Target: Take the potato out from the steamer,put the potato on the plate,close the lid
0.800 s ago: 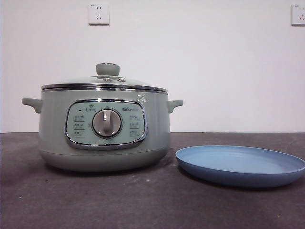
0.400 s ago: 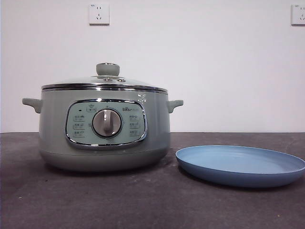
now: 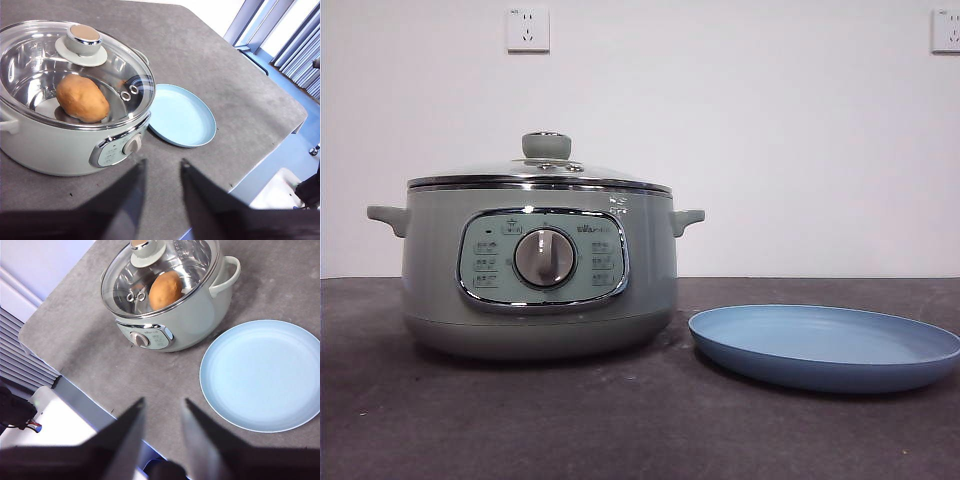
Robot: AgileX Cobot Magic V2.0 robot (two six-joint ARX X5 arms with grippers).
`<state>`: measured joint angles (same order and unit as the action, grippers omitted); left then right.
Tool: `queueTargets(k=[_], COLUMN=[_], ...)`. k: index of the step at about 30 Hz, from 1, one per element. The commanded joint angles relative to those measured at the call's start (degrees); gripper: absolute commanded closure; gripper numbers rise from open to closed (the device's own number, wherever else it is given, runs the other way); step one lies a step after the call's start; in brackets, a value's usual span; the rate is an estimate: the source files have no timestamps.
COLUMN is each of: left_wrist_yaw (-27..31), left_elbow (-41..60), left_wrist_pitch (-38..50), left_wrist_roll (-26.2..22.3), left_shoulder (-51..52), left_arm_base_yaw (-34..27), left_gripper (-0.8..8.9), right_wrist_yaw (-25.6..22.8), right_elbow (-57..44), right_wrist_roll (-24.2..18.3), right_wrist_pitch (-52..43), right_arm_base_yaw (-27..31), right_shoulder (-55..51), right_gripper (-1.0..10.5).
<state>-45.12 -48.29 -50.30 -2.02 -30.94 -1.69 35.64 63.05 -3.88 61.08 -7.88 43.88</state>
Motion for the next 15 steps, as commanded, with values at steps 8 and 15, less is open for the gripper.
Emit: queueTargets(k=[8,15], left_wrist_yaw=[0.09,2.19], left_elbow=[-0.48,-4.74], left_wrist_pitch=[2.69,2.86], left_wrist_roll=[-0.52,-1.07], left_shoulder=[-0.5,-6.23], left_arm_base_yaw=[0.37,1.68], left_gripper=[2.03,2.03], right_wrist_yaw=[0.31,0.31], right_elbow=[-0.02,-0.02], right_wrist_roll=[0.59,1.05], right_wrist_pitch=[-0.11,-0.11], right_arm_base_yaw=[-0.13,-0.13], right_shoulder=[0.11,0.24], right_gripper=[2.8,2.8])
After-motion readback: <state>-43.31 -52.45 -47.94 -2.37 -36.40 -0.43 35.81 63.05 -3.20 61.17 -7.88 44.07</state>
